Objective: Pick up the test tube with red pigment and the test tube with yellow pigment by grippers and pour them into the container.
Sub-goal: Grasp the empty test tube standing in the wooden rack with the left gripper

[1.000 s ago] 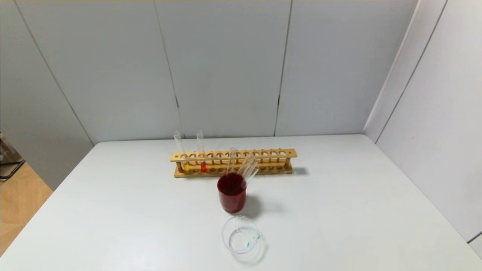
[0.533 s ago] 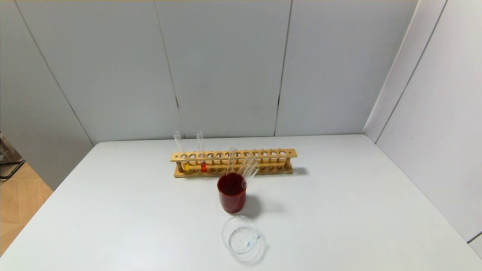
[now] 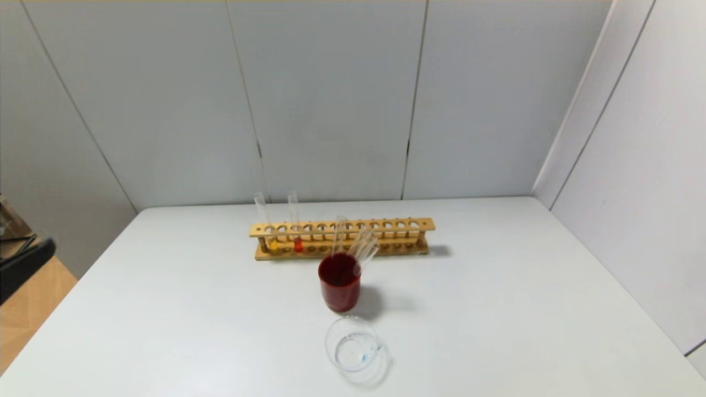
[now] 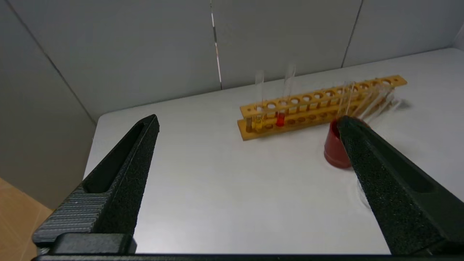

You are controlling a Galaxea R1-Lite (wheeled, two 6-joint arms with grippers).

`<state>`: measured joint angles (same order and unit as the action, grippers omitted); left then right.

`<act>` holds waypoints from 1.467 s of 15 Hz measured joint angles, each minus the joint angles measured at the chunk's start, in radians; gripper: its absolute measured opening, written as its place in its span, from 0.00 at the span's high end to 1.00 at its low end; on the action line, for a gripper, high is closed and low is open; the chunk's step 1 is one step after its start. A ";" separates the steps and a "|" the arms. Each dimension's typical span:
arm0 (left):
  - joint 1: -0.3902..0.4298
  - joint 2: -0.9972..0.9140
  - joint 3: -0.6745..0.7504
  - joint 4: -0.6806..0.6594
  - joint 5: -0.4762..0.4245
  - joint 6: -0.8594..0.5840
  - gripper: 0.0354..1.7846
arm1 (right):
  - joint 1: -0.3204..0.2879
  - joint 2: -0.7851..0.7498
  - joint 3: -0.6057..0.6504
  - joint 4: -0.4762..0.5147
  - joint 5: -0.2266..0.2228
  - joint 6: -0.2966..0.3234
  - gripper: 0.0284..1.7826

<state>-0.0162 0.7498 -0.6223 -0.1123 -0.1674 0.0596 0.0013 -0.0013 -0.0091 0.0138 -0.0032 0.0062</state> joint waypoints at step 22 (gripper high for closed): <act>-0.145 1.105 0.136 -1.145 0.028 -0.081 0.03 | 0.000 0.000 0.000 0.000 0.000 0.000 0.02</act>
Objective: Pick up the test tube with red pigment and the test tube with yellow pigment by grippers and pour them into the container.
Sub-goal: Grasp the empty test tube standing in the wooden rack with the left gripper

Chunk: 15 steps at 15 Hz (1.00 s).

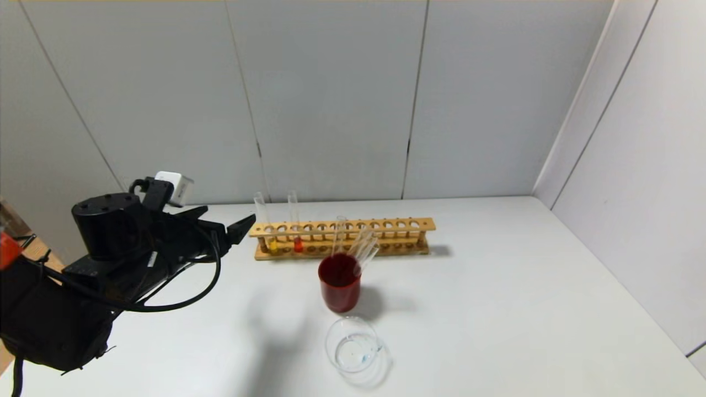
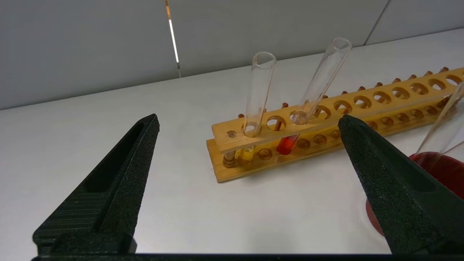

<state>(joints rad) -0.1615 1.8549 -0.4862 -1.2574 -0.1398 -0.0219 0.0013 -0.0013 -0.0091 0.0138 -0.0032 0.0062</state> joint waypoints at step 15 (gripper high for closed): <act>-0.026 0.299 -0.317 0.079 0.063 -0.002 0.03 | 0.000 0.000 0.000 0.000 0.000 0.000 0.02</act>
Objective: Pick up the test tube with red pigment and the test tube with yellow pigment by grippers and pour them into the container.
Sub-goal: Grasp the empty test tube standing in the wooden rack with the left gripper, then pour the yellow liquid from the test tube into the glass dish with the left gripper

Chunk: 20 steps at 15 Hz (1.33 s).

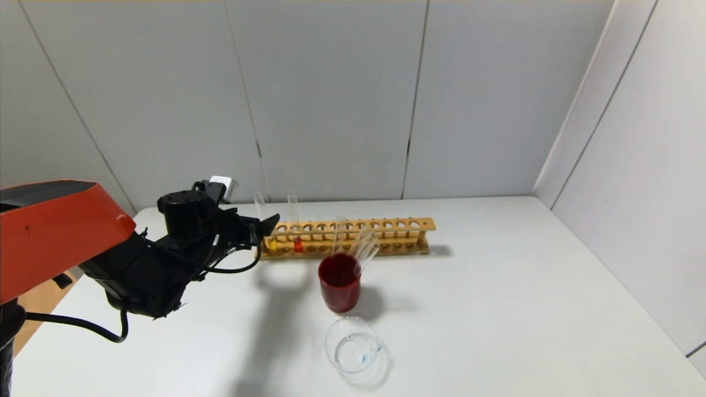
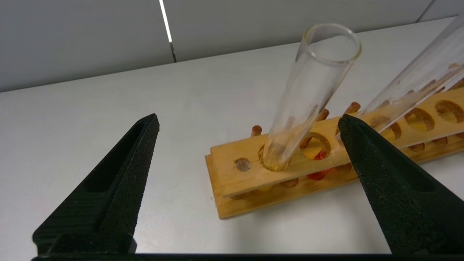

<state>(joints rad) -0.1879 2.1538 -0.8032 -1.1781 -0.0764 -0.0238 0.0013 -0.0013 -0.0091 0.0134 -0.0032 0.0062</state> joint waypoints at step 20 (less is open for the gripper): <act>-0.042 0.031 -0.105 0.054 0.061 0.002 0.84 | 0.000 0.000 0.000 0.000 0.000 0.000 0.02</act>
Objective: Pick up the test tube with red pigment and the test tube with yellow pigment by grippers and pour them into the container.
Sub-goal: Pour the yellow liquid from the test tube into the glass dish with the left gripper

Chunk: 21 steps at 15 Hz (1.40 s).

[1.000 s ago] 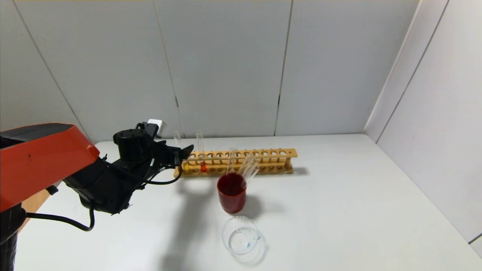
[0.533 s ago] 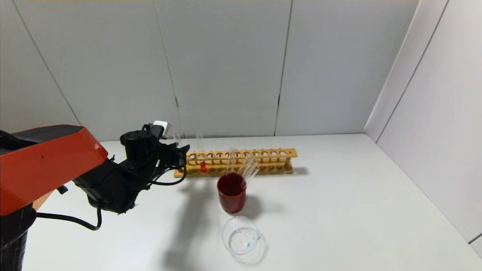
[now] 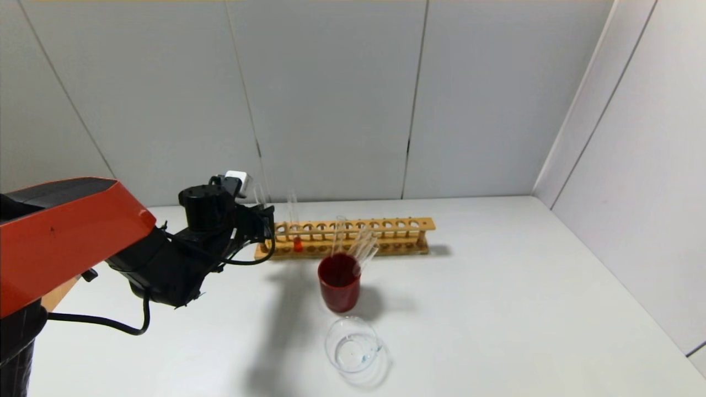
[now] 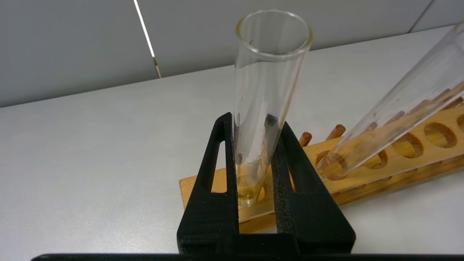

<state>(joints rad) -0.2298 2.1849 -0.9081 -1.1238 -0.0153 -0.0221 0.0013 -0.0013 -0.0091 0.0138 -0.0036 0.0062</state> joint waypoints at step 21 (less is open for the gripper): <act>-0.046 -0.983 0.075 0.896 0.097 0.082 0.84 | 0.000 0.000 0.000 0.000 0.000 0.000 0.02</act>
<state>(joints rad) -0.2762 1.2017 -0.8332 -0.2283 0.0813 0.0596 0.0013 -0.0013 -0.0091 0.0134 -0.0032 0.0062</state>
